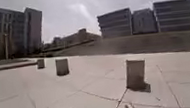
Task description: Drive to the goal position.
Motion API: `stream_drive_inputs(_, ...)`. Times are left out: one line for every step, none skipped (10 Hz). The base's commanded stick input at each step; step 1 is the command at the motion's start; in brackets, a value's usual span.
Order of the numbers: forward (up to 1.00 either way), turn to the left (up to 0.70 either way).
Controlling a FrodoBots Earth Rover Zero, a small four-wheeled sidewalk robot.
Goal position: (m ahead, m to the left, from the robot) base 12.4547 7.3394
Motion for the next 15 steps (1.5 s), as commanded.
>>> stream_drive_inputs(0.7,0.0)
stream_drive_inputs(0.7,0.0)
stream_drive_inputs(0.7,0.0)
stream_drive_inputs(0.7,0.0)
stream_drive_inputs(0.7,0.0)
stream_drive_inputs(0.7,0.0)
stream_drive_inputs(0.7,0.0)
stream_drive_inputs(0.7,0.0)
stream_drive_inputs(0.7,0.0)
stream_drive_inputs(0.7,0.0)
stream_drive_inputs(0.7,0.0)
stream_drive_inputs(0.7,0.0)
stream_drive_inputs(0.7,0.0)
stream_drive_inputs(0.7,0.0)
stream_drive_inputs(0.7,0.0)
